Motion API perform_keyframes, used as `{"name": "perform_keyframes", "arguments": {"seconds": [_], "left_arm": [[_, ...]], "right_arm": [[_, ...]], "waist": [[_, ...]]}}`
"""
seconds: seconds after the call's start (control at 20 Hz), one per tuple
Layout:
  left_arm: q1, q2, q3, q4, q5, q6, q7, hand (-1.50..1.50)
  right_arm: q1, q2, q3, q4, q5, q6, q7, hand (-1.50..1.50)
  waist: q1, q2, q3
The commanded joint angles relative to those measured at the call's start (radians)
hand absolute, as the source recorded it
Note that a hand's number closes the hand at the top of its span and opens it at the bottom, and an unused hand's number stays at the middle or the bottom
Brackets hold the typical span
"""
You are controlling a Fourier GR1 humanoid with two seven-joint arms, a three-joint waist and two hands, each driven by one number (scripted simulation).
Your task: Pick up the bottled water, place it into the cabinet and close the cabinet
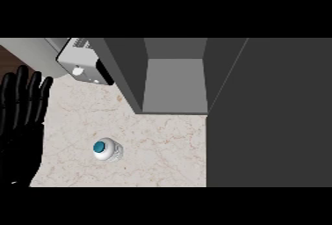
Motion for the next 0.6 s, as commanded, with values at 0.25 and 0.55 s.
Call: {"name": "perform_keyframes", "arguments": {"seconds": [0.25,0.55], "left_arm": [[0.032,0.105,-0.237,-0.073,0.261,-0.390,-0.023,-1.50],[0.296,0.156,-0.218,-0.017,0.524,-0.383,0.281,-1.50]], "right_arm": [[0.072,-0.005,0.032,-0.092,0.011,0.024,-0.030,-1.50],[0.251,0.122,0.126,-0.104,-0.254,0.018,0.156,-1.50]], "waist": [[-0.045,-0.015,-0.017],[-0.018,-0.010,-0.015]]}}
